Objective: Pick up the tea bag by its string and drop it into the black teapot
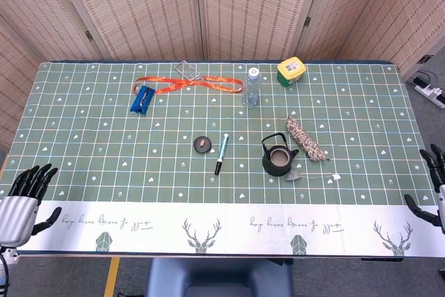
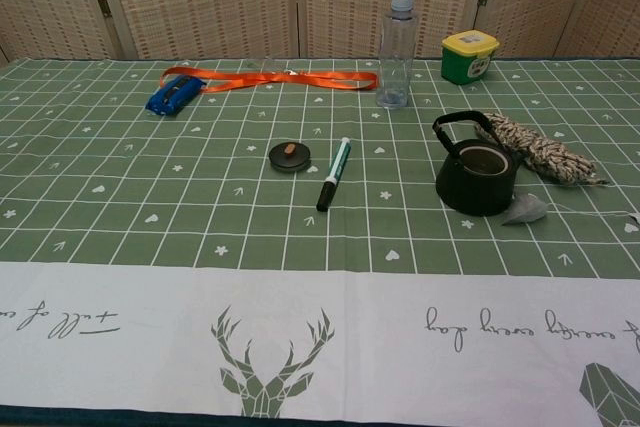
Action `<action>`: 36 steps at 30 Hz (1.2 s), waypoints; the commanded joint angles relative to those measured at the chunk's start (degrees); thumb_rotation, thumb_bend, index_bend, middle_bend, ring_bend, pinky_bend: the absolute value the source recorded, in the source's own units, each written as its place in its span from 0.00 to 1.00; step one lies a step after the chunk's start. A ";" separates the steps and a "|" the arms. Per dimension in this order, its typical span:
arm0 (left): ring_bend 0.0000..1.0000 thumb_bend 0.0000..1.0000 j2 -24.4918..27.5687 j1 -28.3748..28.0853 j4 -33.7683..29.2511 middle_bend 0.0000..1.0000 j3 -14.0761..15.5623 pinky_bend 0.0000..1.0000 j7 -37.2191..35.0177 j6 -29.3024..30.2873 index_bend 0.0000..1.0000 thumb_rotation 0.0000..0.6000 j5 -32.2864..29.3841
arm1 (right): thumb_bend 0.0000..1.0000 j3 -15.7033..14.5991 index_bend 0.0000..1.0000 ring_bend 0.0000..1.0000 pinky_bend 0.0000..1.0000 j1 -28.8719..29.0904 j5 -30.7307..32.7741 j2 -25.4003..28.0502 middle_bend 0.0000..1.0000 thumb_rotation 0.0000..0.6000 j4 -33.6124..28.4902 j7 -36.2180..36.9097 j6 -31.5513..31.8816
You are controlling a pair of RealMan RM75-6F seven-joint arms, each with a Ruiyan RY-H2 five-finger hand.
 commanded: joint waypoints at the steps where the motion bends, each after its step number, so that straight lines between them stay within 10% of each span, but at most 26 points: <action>1: 0.00 0.29 -0.13 0.11 0.00 0.02 0.06 0.09 0.27 0.26 0.06 1.00 0.12 | 0.32 0.09 0.00 0.00 0.00 0.09 0.11 -0.02 0.00 1.00 0.22 0.44 -0.20; 14: 0.00 0.29 0.09 -0.66 -0.23 0.02 -0.05 0.10 -0.77 -0.70 0.05 1.00 0.06 | 0.32 -0.70 0.01 0.00 0.00 0.83 -4.53 0.88 0.00 1.00 1.61 3.59 0.55; 27: 0.01 0.29 0.24 -0.89 0.04 0.02 -0.30 0.09 -1.62 -1.40 0.06 1.00 -0.94 | 0.32 1.06 0.43 0.00 0.00 7.91 -7.95 0.22 0.00 1.00 7.73 12.63 -4.01; 36: 0.02 0.29 0.46 -1.40 0.86 0.02 0.11 0.09 -3.54 -1.22 0.06 1.00 0.60 | 0.32 0.39 0.44 0.00 0.00 11.70 -6.69 -5.89 0.00 1.00 14.26 10.32 -9.73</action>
